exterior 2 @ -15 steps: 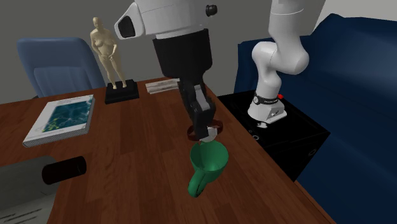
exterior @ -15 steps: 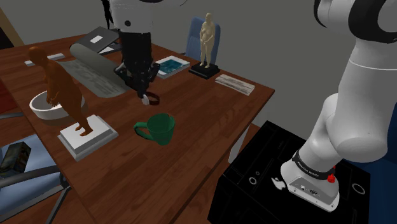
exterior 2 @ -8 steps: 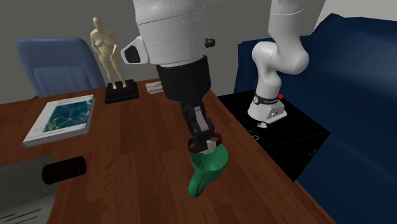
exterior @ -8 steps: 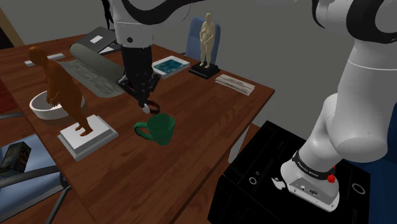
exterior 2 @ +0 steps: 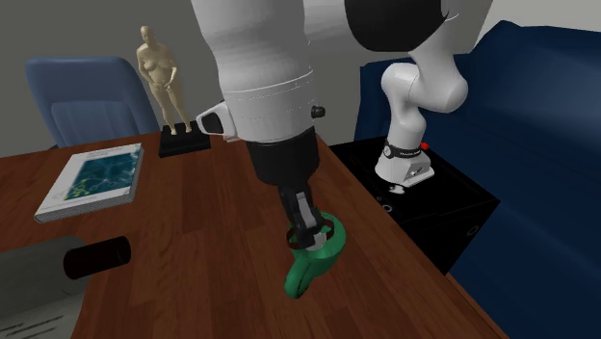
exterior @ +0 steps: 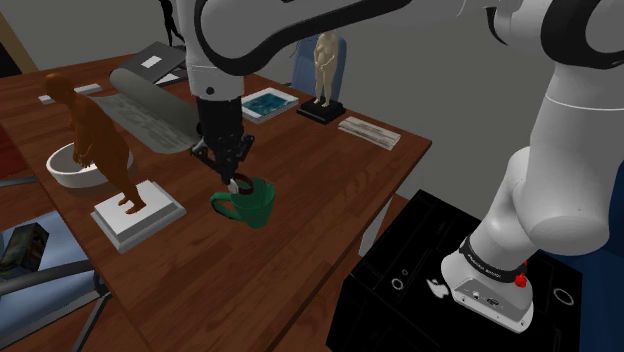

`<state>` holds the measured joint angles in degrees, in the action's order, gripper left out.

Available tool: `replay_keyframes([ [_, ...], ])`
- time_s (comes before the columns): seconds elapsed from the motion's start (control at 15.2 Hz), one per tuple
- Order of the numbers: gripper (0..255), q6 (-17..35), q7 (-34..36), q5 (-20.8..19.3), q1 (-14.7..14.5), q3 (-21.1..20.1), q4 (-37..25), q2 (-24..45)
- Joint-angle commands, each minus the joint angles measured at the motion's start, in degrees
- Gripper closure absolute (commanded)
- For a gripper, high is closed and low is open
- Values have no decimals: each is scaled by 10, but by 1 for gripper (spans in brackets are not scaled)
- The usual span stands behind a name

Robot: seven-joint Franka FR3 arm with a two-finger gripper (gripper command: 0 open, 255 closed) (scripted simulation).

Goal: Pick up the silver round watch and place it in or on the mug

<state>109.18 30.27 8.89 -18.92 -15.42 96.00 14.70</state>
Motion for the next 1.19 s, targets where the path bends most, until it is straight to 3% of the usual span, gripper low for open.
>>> replay_keyframes([
  [0.0,255,15,-3,0,0,1,11,5],
  [0.46,255,15,-3,0,0,0,11,5],
  [0.53,0,15,-3,0,0,0,11,5],
  [0.86,0,15,-3,0,0,0,11,5],
  [1.12,0,-54,-2,-1,7,4,-50,-4],
])
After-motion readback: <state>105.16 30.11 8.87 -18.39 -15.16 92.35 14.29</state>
